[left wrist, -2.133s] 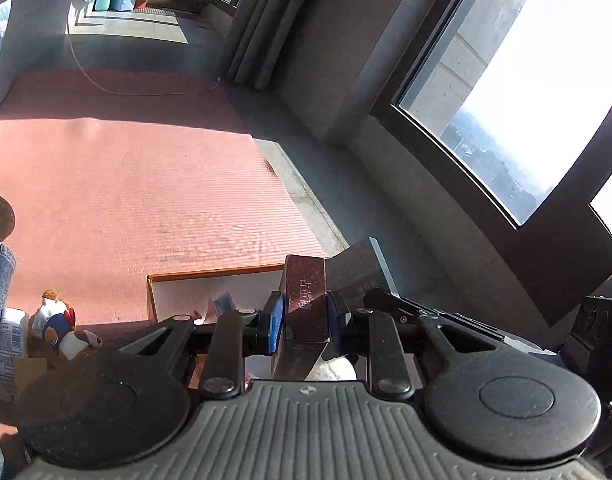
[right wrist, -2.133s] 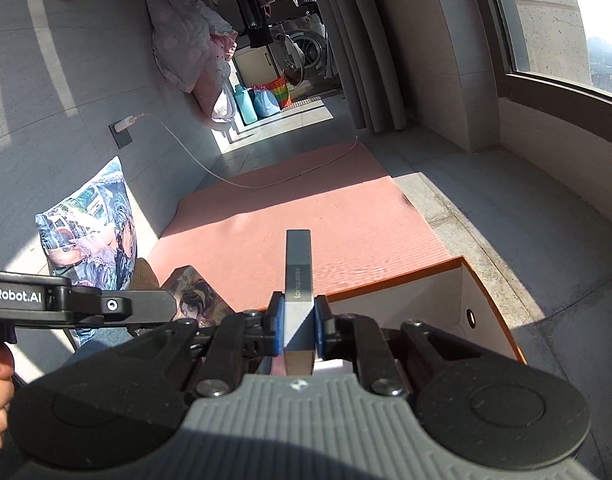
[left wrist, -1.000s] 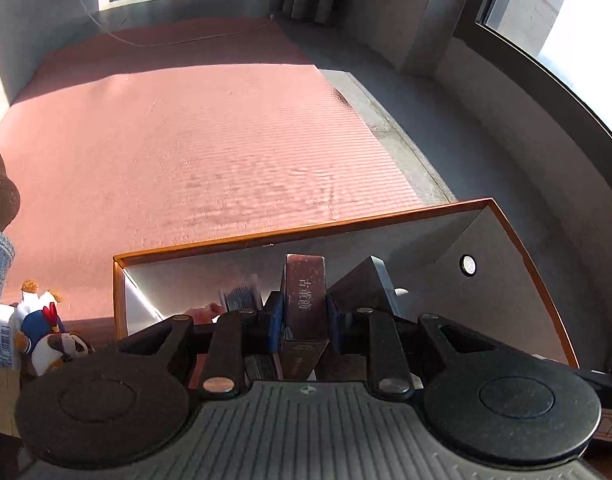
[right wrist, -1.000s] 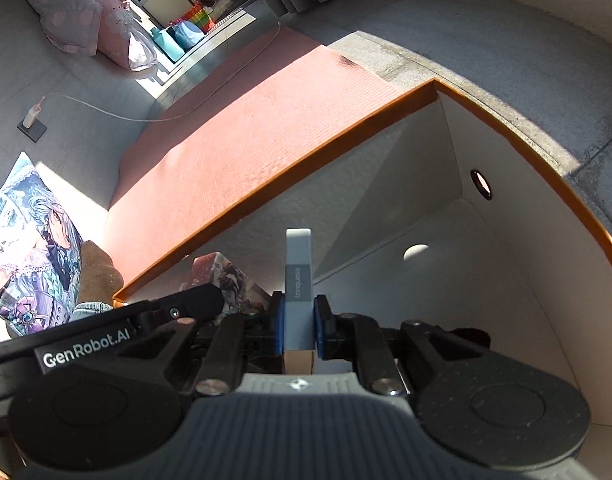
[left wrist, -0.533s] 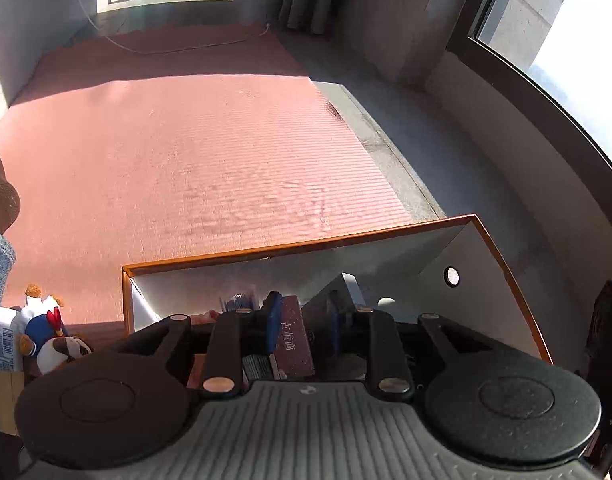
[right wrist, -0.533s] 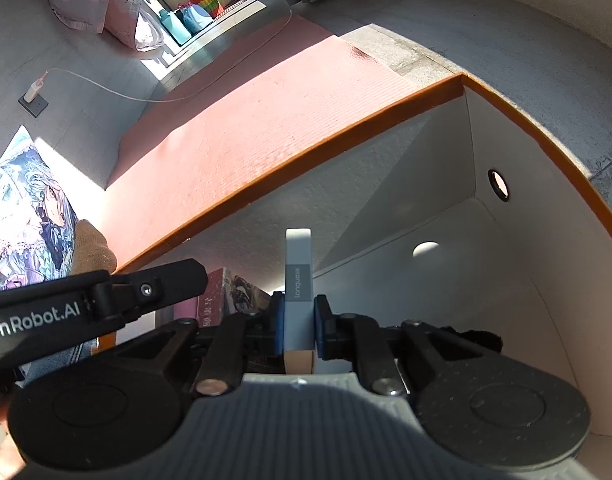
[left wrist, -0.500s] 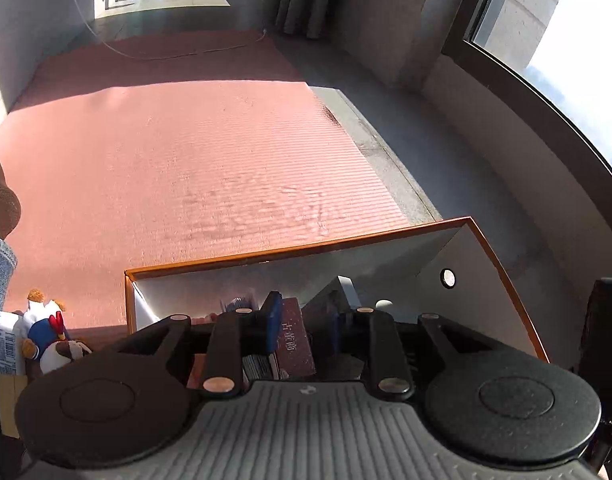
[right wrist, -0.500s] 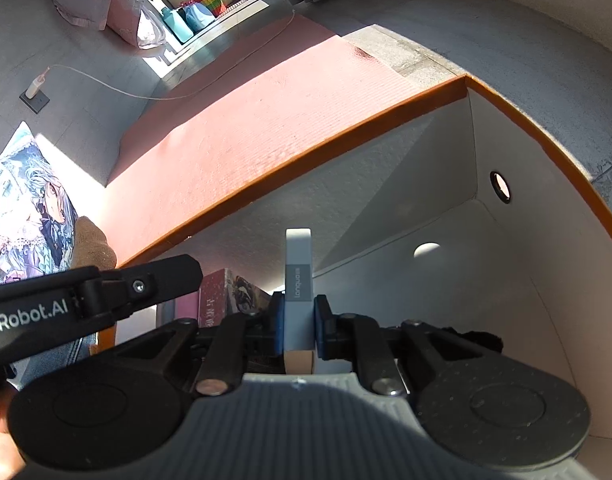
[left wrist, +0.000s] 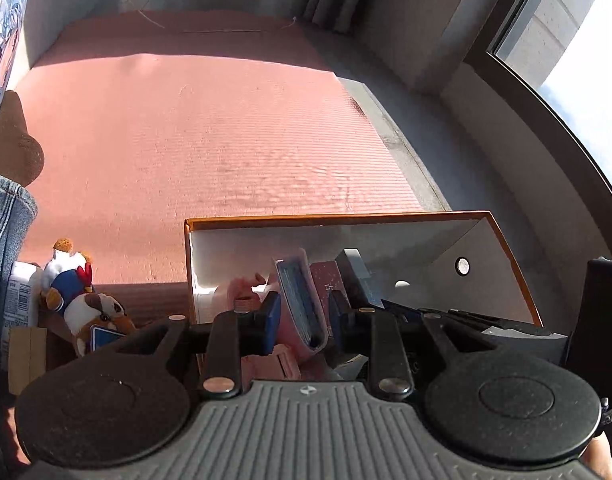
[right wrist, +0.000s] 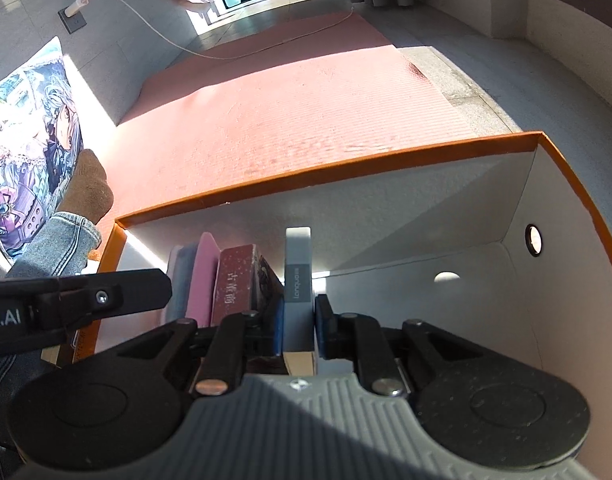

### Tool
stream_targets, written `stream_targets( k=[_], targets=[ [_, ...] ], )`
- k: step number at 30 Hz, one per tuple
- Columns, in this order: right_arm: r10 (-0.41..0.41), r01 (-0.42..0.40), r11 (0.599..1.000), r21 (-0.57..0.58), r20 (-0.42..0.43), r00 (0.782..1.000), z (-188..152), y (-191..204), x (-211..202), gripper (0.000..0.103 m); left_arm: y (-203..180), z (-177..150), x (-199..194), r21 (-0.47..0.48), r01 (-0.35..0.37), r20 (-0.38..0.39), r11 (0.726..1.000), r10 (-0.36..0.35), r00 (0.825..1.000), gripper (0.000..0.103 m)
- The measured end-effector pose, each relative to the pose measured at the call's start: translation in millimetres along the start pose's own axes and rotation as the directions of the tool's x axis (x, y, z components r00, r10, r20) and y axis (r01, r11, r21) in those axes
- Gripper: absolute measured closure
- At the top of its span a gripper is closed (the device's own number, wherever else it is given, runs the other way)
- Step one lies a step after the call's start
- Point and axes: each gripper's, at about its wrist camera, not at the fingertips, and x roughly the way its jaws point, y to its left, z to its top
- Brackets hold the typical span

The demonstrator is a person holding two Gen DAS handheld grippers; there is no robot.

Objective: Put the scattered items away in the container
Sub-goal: 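Lower both boxes into the orange box and open both grippers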

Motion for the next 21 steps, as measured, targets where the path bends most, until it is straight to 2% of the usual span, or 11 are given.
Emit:
stream_targets(
  k=[9,21],
  targets=[
    [0.057,-0.058,0.998,0.038,0.015,0.998,-2.7,-9.5,-7.3,0.078,5.3,-4.4,2.0,-0.018,0.019,-0.003,1.000,-0.020,1.000,0.074],
    [0.097,-0.099,0.991,0.085,0.029,0.995,-14.2,-13.0,-26.0,0.078,9.8,-13.3,-2.0,-0.056,0.045,0.005,0.997,-0.045,0.999,0.074]
  ],
)
